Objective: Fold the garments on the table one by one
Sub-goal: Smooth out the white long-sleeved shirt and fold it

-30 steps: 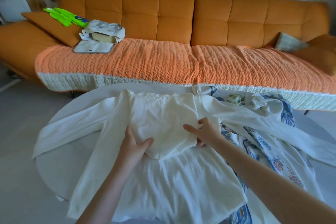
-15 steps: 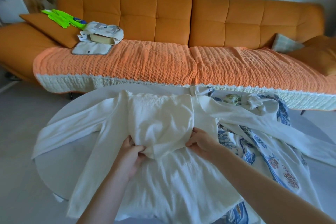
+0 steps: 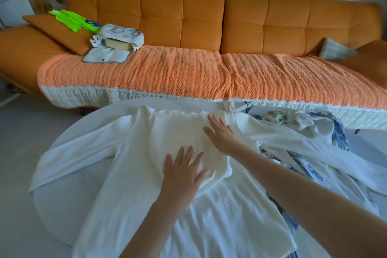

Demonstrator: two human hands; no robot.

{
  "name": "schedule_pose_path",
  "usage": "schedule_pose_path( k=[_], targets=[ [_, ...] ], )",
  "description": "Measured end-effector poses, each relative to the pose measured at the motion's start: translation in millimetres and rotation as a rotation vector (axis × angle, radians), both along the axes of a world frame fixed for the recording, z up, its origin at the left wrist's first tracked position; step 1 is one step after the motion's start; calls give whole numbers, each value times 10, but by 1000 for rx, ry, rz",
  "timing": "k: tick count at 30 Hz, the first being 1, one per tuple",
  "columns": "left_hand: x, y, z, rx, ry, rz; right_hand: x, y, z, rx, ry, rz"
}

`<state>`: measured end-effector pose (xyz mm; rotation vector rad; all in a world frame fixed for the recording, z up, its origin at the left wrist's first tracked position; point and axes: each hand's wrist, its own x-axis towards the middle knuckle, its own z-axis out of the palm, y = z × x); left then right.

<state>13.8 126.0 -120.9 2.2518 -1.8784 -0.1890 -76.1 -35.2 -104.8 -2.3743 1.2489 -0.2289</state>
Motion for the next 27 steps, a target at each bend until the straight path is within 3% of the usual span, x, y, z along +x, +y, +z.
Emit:
schedule_pose_path(
  k=[3, 6, 12, 15, 17, 20, 24, 26, 27],
  targets=[
    [-8, -59, -173, 31, -4, -7, 85, -353, -153, -48, 289, 43],
    [28, -54, -286, -67, -25, 21, 89, -588, -274, -56, 411, -23],
    [17, -76, -370, -131, 44, 14, 104, -493, -249, -100, 304, -25],
    [101, -68, -357, -321, 386, 35, 96, 7, -75, -186, 55, 52],
    [194, -14, -320, -458, 609, 66, 41, 488, -96, -175, 30, 142],
    [290, 106, -356, -534, 353, 122, -106, 841, -310, -200, 210, 196],
    [288, 276, -445, -270, 54, 49, -79, 789, -373, -192, 293, 163],
    [329, 251, -378, -227, 115, 42, -51, 793, -338, -180, 302, 182],
    [376, 218, -342, -219, 248, 32, -41, 812, -298, -165, 286, 188]
  ],
)
